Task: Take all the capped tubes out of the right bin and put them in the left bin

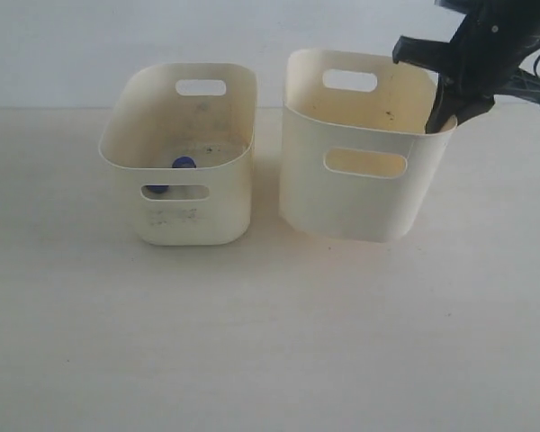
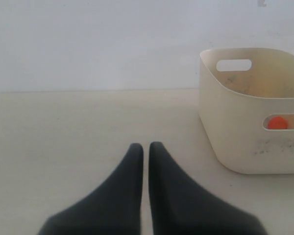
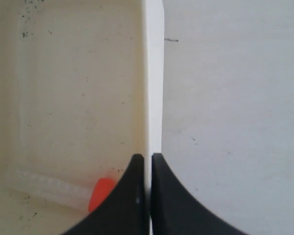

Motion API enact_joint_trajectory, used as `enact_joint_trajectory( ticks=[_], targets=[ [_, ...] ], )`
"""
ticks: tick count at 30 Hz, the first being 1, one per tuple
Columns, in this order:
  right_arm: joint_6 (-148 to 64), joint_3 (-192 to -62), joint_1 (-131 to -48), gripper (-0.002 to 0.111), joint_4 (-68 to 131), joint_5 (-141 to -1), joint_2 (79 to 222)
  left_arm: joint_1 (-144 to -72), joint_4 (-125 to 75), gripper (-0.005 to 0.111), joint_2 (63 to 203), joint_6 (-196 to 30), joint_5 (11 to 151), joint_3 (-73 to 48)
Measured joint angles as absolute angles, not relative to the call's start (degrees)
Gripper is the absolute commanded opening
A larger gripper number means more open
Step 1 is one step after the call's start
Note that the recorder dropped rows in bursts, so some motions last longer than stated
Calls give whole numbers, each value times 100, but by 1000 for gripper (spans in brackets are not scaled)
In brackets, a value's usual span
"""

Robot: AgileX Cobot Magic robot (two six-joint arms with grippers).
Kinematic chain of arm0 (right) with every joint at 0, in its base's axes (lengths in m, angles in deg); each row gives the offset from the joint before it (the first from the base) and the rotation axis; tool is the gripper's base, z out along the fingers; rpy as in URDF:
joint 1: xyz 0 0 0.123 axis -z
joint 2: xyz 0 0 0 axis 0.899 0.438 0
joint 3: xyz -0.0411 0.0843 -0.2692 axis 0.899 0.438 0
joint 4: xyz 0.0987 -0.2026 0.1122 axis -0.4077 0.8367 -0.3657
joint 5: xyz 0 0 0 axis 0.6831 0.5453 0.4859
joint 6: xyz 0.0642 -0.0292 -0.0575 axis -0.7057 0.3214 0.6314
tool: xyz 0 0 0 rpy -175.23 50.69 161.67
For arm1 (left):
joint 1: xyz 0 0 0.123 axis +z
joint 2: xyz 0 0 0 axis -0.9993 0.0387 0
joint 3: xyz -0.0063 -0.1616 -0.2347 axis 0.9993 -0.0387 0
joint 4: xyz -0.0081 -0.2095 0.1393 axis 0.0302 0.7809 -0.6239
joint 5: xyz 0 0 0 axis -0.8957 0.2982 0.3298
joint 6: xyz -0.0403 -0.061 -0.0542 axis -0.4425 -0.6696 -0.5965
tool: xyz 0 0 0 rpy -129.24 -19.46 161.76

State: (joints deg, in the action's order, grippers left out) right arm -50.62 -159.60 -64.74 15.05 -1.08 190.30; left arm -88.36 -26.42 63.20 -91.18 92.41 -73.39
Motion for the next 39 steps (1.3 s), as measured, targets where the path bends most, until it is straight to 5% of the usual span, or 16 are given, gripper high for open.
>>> enact_joint_trajectory(
  ticks=[27, 39],
  targets=[
    [-4751, -15057, -6474, 0, 1832, -113, 18306, -8836, -2642, 4, 6320, -9118, 9241, -7339],
    [-4269, -15057, -6474, 0, 2083, -2453, 17419, -8836, -2642, 4, 6320, -9118, 9241, -7339]
  ],
)
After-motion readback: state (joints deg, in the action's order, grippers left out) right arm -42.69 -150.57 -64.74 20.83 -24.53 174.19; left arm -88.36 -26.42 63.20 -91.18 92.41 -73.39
